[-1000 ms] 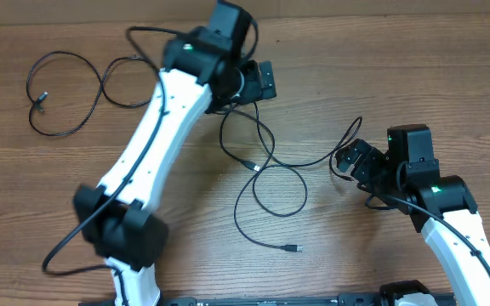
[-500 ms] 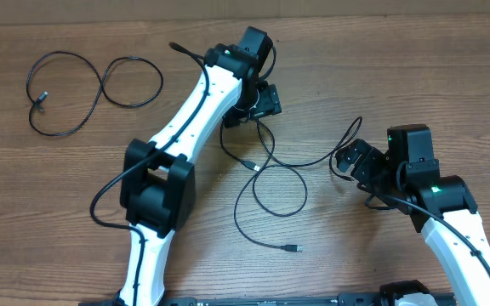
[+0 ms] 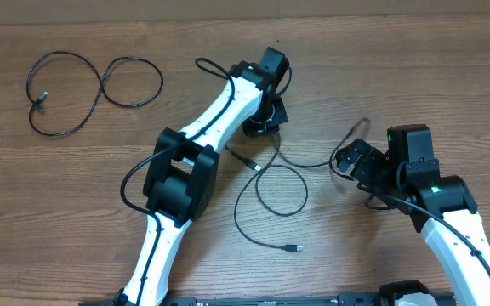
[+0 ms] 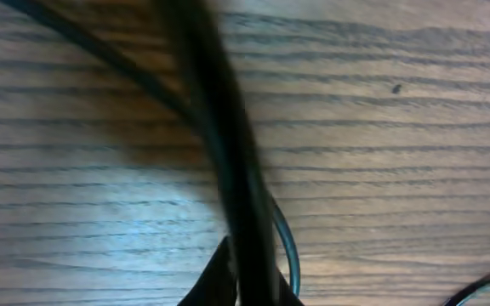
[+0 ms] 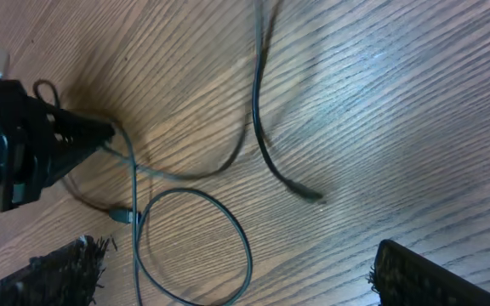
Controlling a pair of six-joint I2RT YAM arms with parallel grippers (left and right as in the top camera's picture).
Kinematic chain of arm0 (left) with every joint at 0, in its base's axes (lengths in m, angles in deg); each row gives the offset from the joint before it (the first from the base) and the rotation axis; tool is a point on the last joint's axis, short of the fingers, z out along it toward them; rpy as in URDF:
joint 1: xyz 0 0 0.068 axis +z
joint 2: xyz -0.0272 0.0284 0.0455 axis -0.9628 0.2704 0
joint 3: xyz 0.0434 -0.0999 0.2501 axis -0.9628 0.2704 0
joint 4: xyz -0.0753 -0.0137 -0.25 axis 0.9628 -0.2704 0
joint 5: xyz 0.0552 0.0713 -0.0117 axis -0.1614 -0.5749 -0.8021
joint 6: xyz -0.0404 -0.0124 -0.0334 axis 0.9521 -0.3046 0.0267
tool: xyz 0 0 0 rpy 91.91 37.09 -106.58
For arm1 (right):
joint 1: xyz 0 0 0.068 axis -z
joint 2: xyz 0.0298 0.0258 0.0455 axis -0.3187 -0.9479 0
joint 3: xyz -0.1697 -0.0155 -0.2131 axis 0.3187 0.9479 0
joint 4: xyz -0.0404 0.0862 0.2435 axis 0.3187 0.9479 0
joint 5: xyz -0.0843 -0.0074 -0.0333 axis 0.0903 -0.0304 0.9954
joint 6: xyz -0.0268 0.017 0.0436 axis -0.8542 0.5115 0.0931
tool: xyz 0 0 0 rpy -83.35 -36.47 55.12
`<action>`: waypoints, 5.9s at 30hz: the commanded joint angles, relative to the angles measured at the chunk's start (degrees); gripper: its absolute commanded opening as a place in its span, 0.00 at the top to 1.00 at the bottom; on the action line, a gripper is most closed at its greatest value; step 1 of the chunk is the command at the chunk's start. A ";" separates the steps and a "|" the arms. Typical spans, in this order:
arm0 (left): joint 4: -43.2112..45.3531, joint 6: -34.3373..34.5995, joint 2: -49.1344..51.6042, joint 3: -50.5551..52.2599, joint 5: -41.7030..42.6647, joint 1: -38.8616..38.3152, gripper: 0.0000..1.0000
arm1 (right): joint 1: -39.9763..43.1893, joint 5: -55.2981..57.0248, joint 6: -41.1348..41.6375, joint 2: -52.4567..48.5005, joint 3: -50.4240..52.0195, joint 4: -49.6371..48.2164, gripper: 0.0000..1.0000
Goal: Untangle cables
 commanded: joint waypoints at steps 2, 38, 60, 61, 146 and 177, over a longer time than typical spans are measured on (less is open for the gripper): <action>-1.03 -3.43 -1.95 -4.72 0.46 0.68 0.96 | -0.15 -0.33 -0.28 0.15 -1.14 -0.24 0.00; -6.45 -19.02 -23.39 -31.36 -14.47 4.70 0.96 | -0.15 -0.35 -0.28 0.15 -1.14 -0.24 0.00; -30.14 -9.05 -39.28 -31.34 -43.54 39.91 0.96 | -0.15 -0.33 -0.28 0.15 -1.14 -0.24 0.00; -30.80 -8.15 -39.17 -31.34 -43.71 42.47 0.96 | -0.15 -0.33 -0.28 0.15 -1.14 -0.24 0.00; -37.59 -16.04 -1.42 -25.35 -18.45 64.63 0.00 | -0.15 -0.33 -0.28 0.15 -1.14 -0.24 0.00; -37.57 -3.67 -23.96 -6.34 -16.76 66.07 0.01 | -0.15 -0.33 -0.28 0.15 -1.14 -0.24 0.00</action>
